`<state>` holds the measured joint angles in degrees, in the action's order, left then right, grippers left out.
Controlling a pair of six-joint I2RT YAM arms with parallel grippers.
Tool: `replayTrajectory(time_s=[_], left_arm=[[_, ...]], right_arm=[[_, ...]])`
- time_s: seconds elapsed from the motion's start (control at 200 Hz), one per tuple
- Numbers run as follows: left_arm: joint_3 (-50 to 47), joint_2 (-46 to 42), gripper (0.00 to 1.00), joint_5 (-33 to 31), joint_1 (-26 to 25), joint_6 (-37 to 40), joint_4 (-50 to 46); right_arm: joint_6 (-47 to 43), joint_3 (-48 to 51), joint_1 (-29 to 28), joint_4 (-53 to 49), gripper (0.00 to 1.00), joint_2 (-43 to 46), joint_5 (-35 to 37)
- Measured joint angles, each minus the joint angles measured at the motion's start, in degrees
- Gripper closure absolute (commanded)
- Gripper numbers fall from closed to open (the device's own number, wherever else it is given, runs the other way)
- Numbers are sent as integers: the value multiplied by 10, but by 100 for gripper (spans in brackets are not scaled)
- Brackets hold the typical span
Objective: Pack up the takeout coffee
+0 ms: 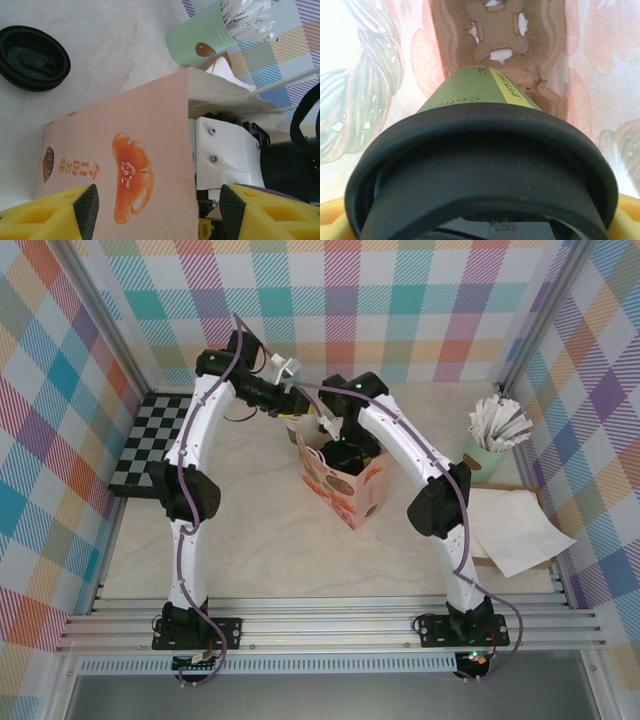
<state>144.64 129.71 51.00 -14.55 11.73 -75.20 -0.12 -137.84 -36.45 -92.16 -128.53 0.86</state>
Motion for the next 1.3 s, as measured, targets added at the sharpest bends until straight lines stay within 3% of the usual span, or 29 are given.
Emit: replayTrajectory(time_s=[0.14,0.25,0.315,0.57,1.3], left_arm=[[-21,0,38,2,-1,25,-2],[-48,-9,54,-3,-6,41,-2],[-58,-19,70,-12,-12,48,0],[-65,-51,100,-50,-17,61,27],[-65,-50,100,-85,-18,54,80]], right_arm=[[1,18,1,-1,85,2,3],[9,17,2,-1,85,2,8],[14,17,4,-1,85,2,10],[40,17,5,-1,86,2,28],[117,24,-11,-1,86,5,40]])
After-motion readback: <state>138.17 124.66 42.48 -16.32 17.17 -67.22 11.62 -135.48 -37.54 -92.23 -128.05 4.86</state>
